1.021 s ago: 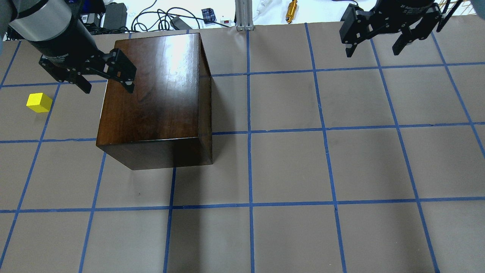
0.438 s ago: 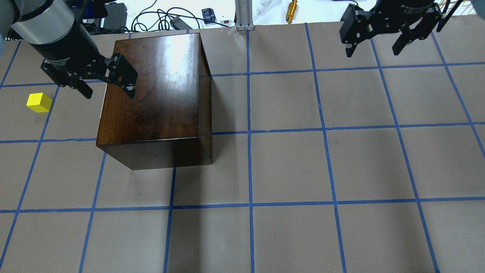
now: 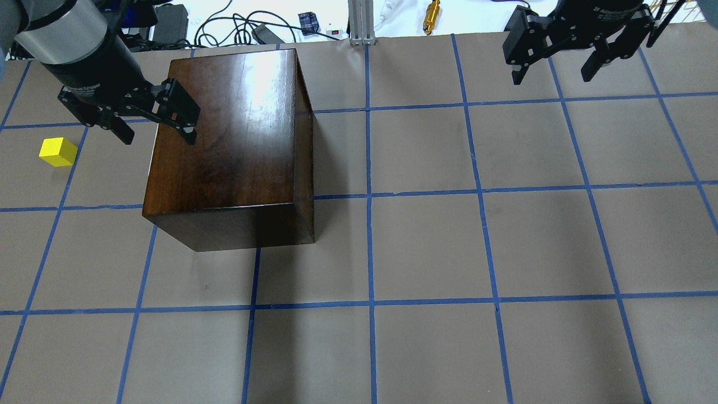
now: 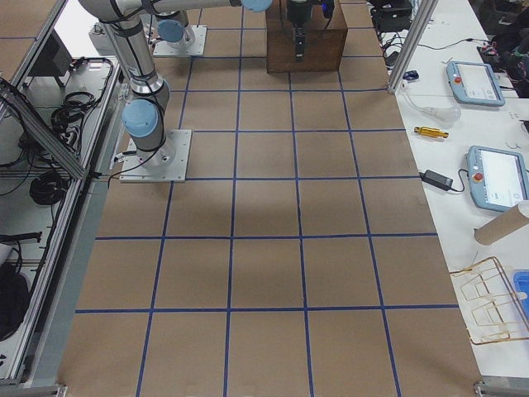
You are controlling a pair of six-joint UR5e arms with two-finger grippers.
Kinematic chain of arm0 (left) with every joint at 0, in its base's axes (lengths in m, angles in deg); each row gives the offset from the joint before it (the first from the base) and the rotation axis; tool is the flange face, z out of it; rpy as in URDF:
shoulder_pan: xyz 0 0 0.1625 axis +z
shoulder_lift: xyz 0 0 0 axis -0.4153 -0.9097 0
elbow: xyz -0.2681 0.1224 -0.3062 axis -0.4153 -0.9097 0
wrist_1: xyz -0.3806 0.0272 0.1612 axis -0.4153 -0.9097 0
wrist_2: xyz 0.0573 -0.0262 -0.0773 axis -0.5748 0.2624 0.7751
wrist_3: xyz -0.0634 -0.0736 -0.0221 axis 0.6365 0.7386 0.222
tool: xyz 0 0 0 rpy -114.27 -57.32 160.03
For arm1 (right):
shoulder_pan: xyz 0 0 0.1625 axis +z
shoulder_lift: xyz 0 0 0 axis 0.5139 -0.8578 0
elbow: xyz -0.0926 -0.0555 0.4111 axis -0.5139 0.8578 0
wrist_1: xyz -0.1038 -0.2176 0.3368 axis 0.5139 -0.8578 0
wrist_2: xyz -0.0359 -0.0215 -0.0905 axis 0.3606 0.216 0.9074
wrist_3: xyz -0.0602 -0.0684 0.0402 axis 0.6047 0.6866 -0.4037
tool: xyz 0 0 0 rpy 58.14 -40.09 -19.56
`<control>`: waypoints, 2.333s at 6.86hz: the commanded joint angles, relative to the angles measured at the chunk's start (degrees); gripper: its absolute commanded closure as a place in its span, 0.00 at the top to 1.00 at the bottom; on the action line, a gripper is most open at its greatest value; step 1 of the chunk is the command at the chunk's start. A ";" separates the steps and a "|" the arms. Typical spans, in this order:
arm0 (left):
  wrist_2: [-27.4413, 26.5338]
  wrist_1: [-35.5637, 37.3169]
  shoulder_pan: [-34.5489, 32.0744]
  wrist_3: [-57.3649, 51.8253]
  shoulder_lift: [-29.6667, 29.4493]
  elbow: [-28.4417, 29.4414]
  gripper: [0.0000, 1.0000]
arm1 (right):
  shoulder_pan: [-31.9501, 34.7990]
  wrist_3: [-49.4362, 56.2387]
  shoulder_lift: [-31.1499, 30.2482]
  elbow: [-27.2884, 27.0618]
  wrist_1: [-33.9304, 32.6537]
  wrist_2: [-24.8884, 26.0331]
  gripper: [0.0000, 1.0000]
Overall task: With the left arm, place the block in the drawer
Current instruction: 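Move the left gripper off the cabinet top toward the white drawer handle, then hook the left gripper onto the white drawer handle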
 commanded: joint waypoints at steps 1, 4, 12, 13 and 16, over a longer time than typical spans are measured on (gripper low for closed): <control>-0.14 0.42 2.03 -2.80 -0.38 0.07 1.00 | -0.05 0.00 -0.04 0.00 0.00 -0.07 1.00; 0.74 0.42 12.90 -12.63 -4.41 2.18 1.00 | -0.05 0.00 0.05 0.00 0.00 -0.07 1.00; 16.79 12.55 23.93 -21.19 -22.52 0.25 1.00 | 0.04 0.00 0.05 0.00 0.00 0.02 1.00; 17.43 12.29 23.93 -21.01 -23.14 -0.62 1.00 | 0.04 0.00 -0.04 0.00 0.00 0.02 1.00; 20.16 14.31 23.84 -20.31 -23.85 -3.53 1.00 | 0.04 0.00 0.05 0.00 0.00 -0.07 1.00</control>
